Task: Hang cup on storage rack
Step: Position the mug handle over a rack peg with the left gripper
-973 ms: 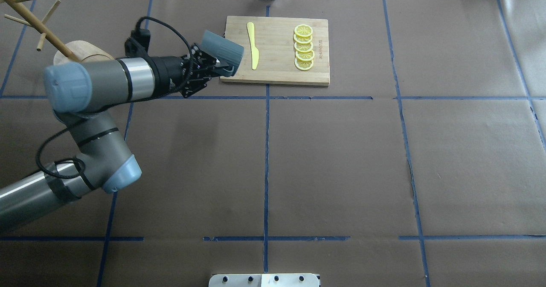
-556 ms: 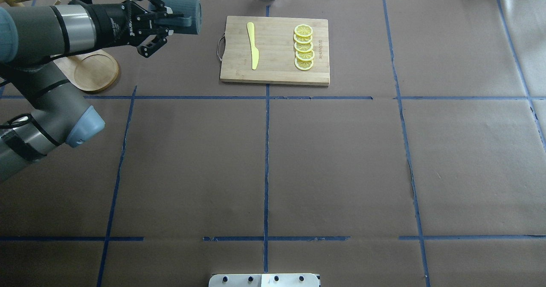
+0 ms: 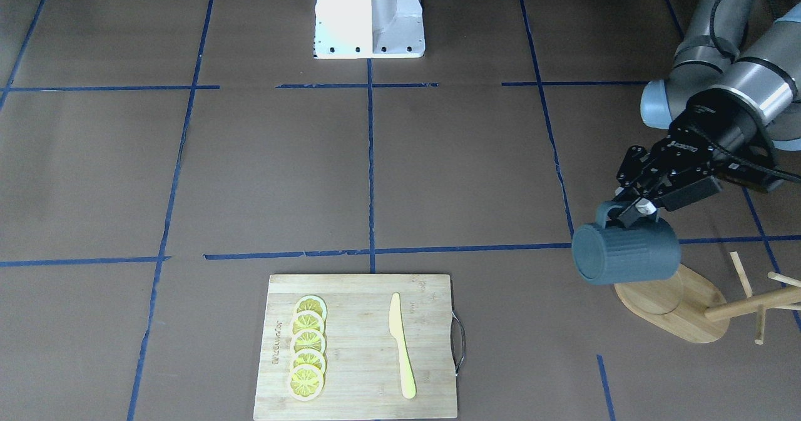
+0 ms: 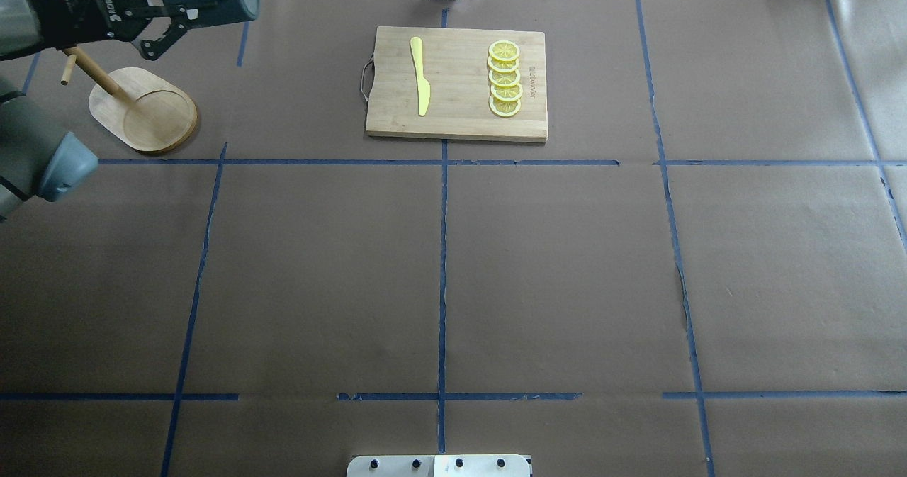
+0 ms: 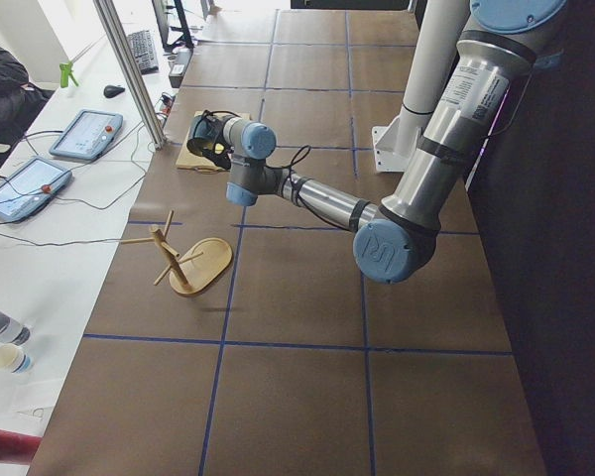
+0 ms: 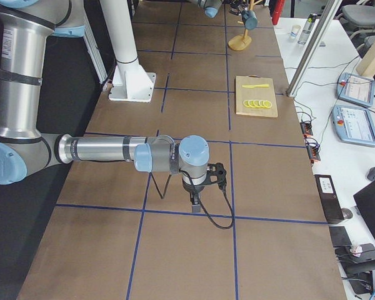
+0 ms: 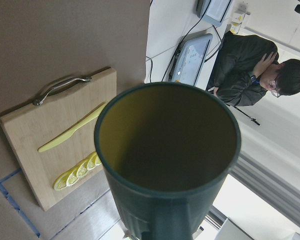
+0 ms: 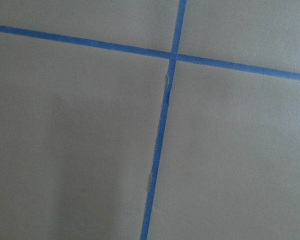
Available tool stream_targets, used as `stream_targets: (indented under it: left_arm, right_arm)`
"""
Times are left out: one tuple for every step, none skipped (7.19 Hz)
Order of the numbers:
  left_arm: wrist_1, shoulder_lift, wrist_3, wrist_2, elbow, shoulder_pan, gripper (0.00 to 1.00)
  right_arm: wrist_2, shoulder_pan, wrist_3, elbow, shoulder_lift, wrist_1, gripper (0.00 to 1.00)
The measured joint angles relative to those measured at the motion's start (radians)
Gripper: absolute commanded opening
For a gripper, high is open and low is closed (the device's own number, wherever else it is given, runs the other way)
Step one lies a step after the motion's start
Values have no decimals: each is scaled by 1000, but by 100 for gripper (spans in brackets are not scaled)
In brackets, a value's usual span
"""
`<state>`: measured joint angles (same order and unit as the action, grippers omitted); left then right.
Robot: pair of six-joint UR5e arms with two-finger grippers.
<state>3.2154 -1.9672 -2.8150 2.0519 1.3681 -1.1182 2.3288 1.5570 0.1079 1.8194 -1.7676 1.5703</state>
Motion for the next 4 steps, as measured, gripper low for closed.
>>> stream_targets:
  left_arm:
    - [107, 4, -26, 21, -79, -36, 5]
    - [198, 5, -38, 29, -153, -55, 4]
    - [253, 8, -43, 33, -201, -66, 4]
    - [299, 17, -50, 34, -229, -72, 4]
  right_arm:
    - [-1, 0, 1, 0, 0, 0, 100]
    - [-1, 0, 2, 0, 0, 0, 100]
    - [-2, 0, 2, 0, 0, -1, 100]
    - [-2, 0, 3, 1, 1, -1, 100]
